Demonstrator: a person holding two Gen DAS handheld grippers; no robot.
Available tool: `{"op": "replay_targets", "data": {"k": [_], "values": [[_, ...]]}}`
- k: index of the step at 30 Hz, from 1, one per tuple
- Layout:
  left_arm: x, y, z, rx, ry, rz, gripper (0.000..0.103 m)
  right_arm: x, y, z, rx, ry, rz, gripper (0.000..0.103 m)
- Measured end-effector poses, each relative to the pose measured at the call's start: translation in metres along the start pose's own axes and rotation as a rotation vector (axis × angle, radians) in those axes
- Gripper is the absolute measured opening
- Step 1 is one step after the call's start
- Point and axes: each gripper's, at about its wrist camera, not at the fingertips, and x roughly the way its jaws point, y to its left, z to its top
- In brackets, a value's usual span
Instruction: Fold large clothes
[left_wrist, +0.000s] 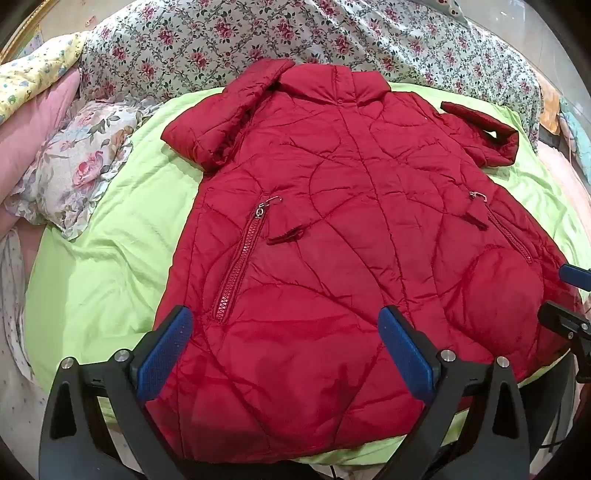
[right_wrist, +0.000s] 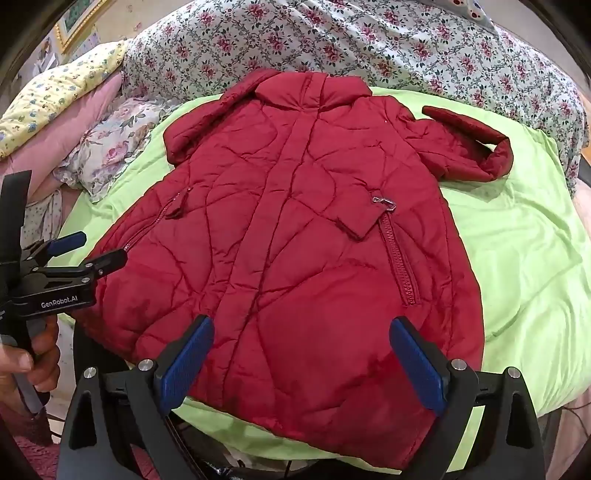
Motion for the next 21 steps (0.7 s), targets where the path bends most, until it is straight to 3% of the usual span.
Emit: {"op": "replay_targets", "data": {"k": [21], "values": [[0.0064, -0.0055, 0.0009, -0.001, 0.011, 0.001, 0.101, 0.0007, 0.0011, 0.0028, 0.003, -0.001, 0.003, 0.097]]}}
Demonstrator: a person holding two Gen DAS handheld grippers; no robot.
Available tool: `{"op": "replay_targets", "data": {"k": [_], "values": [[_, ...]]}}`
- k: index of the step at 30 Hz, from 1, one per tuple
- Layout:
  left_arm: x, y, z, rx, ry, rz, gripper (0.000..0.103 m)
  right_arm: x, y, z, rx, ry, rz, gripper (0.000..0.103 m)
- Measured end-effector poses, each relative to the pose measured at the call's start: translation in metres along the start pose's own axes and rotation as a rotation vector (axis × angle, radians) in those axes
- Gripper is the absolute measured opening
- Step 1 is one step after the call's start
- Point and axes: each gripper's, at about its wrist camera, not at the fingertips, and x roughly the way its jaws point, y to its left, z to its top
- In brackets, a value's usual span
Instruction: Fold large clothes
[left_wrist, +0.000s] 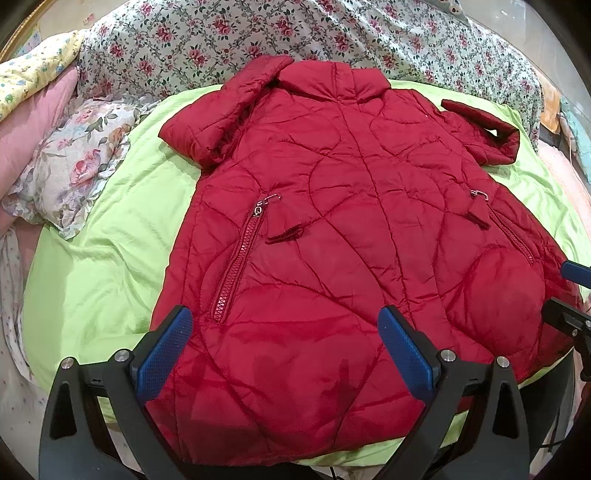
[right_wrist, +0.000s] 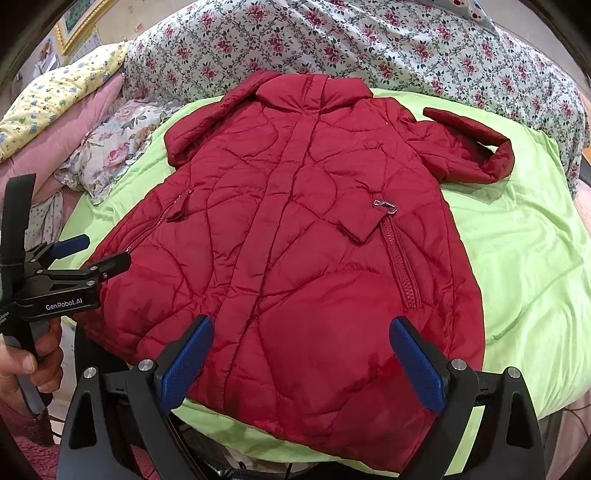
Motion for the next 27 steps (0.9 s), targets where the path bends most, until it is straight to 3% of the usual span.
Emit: {"op": "replay_targets", "data": {"k": [16, 27], "values": [[0.011, 0.002, 0.001, -0.011, 0.020, -0.033, 0.101, 0.001, -0.008, 0.010, 0.004, 0.002, -0.027, 0.097], [0.030, 0.011, 0.017, -0.063, 0.034, -0.075, 0.101, -0.013, -0.047, 0.036, 0.015, -0.082, -0.090, 0.097]]}}
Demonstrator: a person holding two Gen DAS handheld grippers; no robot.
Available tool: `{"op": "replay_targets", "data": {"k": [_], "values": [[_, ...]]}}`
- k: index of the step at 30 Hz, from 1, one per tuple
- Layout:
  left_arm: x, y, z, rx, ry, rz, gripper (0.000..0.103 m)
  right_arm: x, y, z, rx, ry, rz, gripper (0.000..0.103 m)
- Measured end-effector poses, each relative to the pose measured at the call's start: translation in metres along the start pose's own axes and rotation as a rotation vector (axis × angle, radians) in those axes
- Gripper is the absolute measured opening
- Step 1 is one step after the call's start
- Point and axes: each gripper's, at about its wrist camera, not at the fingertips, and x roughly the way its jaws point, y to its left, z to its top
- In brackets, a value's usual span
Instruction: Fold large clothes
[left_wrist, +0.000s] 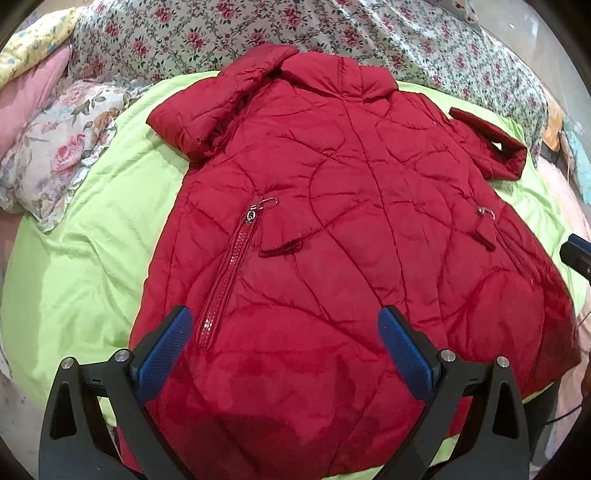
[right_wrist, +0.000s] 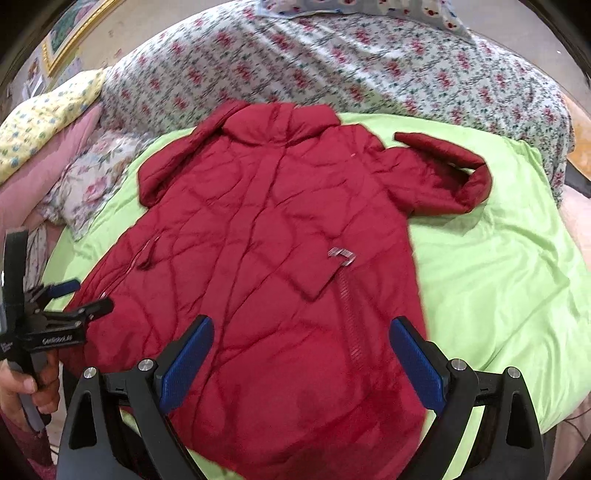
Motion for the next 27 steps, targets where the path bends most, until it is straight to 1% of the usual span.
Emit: {"op": "replay_targets", "data": {"k": [1, 4, 5, 8, 15, 19, 22, 23, 27], "values": [[0.001, 0.001, 0.002, -0.006, 0.000, -0.009, 0.101, 0.000, -0.006, 0.004, 0.008, -0.007, -0.006, 0.097], [0.005, 0.005, 0.010, -0.021, -0.002, -0.018, 0.101, 0.010, -0.025, 0.015, 0.056, 0.012, 0.022, 0.096], [0.007, 0.005, 0.012, -0.025, -0.002, -0.017, 0.101, 0.009, -0.032, 0.019, 0.062, -0.014, 0.022, 0.096], [0.011, 0.009, 0.021, -0.038, 0.000, -0.022, 0.101, 0.016, -0.053, 0.035, 0.089, -0.041, 0.014, 0.096], [0.019, 0.014, 0.041, -0.043, -0.019, -0.021, 0.101, 0.042, -0.107, 0.075, 0.144, -0.095, -0.058, 0.095], [0.023, 0.013, 0.049, -0.030, -0.025, -0.015, 0.101, 0.065, -0.138, 0.097, 0.171, -0.103, -0.113, 0.094], [0.027, 0.013, 0.055, -0.031, -0.030, -0.015, 0.101, 0.084, -0.155, 0.112, 0.187, -0.099, -0.136, 0.092], [0.028, 0.013, 0.057, -0.034, -0.030, -0.017, 0.101, 0.089, -0.160, 0.115, 0.191, -0.099, -0.139, 0.092], [0.033, 0.013, 0.064, -0.059, -0.028, -0.055, 0.101, 0.111, -0.173, 0.135, 0.175, -0.102, -0.203, 0.089]]}}
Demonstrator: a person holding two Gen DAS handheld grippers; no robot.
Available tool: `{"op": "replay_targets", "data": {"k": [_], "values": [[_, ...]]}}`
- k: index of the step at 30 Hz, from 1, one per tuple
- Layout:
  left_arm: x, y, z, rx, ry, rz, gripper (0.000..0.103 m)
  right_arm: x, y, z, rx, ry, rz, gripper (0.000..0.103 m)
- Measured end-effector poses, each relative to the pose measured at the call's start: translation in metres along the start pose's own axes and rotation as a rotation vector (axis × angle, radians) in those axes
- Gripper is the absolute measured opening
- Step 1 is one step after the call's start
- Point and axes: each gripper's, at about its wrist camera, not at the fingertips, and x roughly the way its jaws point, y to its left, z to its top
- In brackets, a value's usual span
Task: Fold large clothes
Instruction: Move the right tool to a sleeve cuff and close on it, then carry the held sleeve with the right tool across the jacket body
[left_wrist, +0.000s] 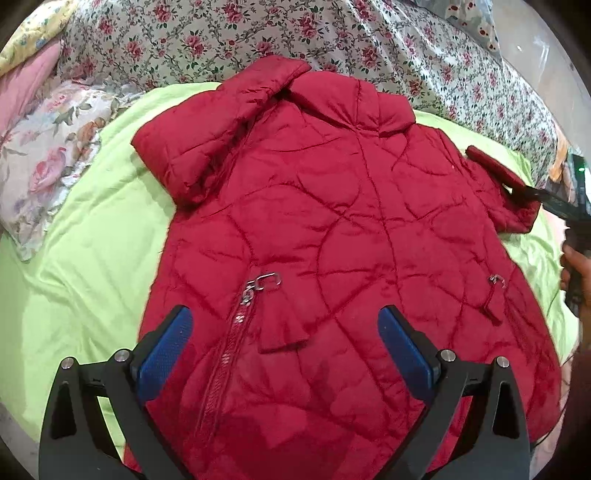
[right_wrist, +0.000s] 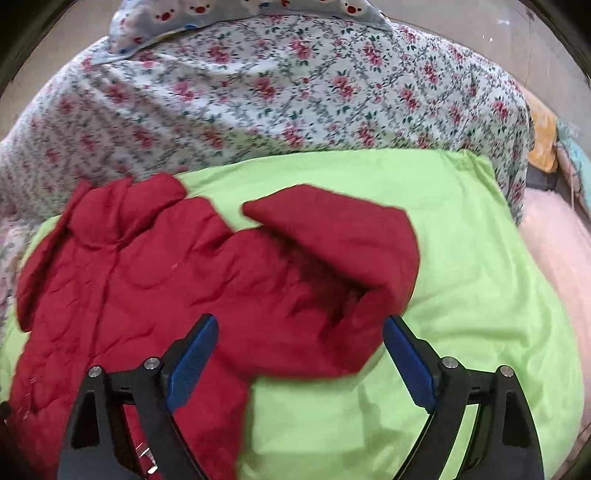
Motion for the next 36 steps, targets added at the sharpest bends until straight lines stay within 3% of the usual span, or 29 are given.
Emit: {"op": "replay_targets", "data": {"k": [4, 10, 13, 17, 22, 27, 31, 36], "values": [[0.007, 0.001, 0.007, -0.037, 0.009, -0.032, 0.101, 0.029, 0.000, 0.018, -0.032, 0.012, -0.059, 0.089], [0.019, -0.002, 0.013, -0.034, 0.010, -0.008, 0.101, 0.066, -0.004, 0.029, -0.075, 0.044, -0.118, 0.089], [0.028, -0.002, 0.014, -0.020, 0.019, 0.010, 0.101, 0.077, -0.008, 0.033, -0.077, 0.062, -0.120, 0.073], [0.037, 0.001, 0.015, -0.031, 0.026, 0.008, 0.101, 0.077, -0.011, 0.034, -0.055, 0.053, -0.085, 0.033], [0.043, 0.012, 0.014, -0.095, 0.035, -0.032, 0.101, 0.057, -0.003, 0.033, -0.025, 0.021, -0.018, 0.026], [0.046, 0.012, 0.013, -0.075, 0.054, -0.005, 0.101, 0.036, 0.014, 0.026, -0.014, 0.003, 0.075, 0.024], [0.045, 0.012, 0.012, -0.064, 0.064, -0.025, 0.101, 0.016, 0.044, 0.019, -0.027, -0.018, 0.175, 0.023], [0.044, 0.015, 0.013, -0.083, 0.101, -0.129, 0.101, 0.001, 0.086, 0.012, -0.038, -0.020, 0.324, 0.022]]}}
